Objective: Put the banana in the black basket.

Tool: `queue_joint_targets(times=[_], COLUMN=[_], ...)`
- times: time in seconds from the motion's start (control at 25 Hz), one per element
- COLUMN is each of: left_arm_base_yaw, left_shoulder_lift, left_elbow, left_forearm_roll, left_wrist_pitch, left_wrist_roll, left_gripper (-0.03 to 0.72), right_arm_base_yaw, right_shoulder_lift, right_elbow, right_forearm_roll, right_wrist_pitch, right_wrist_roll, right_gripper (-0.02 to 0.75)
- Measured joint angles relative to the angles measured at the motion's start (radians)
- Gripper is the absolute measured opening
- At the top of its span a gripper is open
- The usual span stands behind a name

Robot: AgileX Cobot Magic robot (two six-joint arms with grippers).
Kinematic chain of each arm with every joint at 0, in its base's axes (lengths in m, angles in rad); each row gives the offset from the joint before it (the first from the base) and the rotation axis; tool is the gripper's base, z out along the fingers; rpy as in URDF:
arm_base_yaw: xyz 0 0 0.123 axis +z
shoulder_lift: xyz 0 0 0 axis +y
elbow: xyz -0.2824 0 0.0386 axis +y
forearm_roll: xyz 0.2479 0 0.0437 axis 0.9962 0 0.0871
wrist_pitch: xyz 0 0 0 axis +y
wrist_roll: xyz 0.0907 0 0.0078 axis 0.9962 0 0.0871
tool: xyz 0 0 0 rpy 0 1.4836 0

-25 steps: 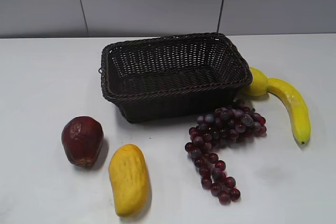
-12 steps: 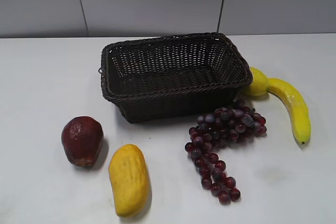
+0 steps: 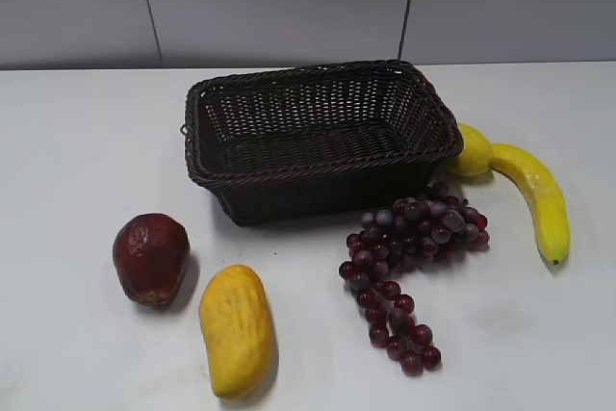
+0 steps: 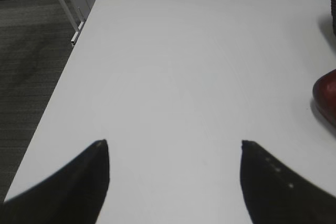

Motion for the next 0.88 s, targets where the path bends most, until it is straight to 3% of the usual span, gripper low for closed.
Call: queue_joint_targets(times=[0.88], left_arm_base_yaw=[0.000], left_shoulder_lift=[0.000], left_elbow=[0.000], left_forearm_roll=[0.000], left_wrist_pitch=[0.000], left_wrist_roll=[0.000], left_gripper=[0.575], right_arm_base_yaw=[0.047], right_shoulder_lift=[0.649], right_elbow=[-0.343], right_forearm_roll=[0.005], right_wrist_pitch=[-0.206], right_wrist_roll=[-0.004], right_gripper=[0.499])
